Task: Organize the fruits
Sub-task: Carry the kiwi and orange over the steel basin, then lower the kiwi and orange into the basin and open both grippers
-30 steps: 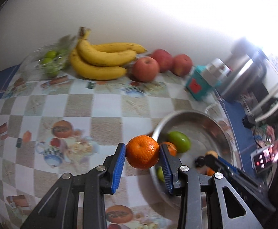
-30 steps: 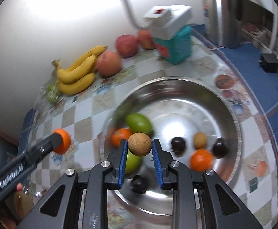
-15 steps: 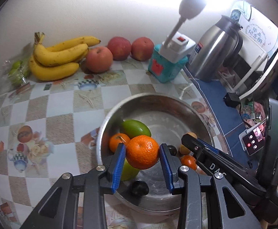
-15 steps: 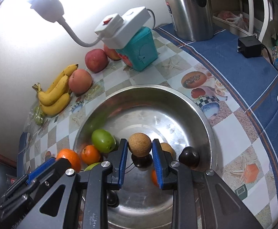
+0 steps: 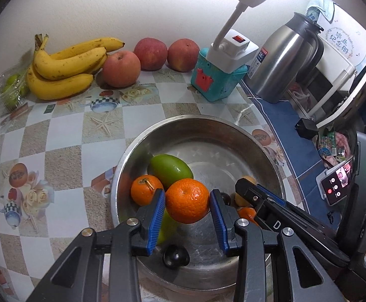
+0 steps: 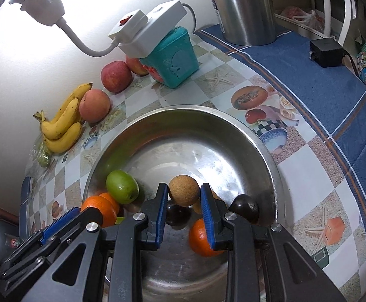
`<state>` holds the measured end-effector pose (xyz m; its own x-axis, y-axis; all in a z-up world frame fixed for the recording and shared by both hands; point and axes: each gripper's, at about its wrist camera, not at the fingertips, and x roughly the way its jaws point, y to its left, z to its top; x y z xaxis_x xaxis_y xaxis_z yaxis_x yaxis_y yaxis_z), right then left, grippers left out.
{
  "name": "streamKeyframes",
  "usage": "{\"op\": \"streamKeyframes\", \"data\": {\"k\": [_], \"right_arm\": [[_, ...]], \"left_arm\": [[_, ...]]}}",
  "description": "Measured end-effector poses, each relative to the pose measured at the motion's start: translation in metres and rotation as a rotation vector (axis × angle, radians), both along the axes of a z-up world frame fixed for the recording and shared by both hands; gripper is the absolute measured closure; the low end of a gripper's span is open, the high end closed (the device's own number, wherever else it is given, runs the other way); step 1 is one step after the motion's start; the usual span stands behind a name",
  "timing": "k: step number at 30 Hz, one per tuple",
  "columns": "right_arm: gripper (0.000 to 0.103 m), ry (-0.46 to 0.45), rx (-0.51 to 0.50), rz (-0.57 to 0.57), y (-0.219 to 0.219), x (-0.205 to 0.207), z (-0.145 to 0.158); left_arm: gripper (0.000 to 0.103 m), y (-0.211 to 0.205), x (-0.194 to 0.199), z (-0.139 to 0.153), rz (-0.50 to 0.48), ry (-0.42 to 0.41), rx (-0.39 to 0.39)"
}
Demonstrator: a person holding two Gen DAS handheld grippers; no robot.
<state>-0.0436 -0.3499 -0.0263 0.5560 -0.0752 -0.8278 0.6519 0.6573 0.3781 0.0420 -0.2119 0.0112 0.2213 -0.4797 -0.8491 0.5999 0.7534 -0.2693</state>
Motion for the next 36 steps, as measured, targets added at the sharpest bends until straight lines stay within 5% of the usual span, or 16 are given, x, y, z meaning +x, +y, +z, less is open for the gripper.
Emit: {"op": "streamKeyframes", "data": {"k": [24,28,36], "right_arm": [[0.075,0.017,0.004,-0.003,0.0,0.003,0.001],[0.074,0.027,-0.011,0.004,0.001,0.003,0.004],[0.051,0.055,-0.039,0.041,0.012,0.007,0.01]], "left_arm": [[0.062,0.019,0.01,0.006,0.061,0.003,0.051],[0.05,0.033,0.016,0.011,0.112,-0.023,0.078],[0.031,0.066,0.031,0.002,0.242,-0.088,0.197]]}}
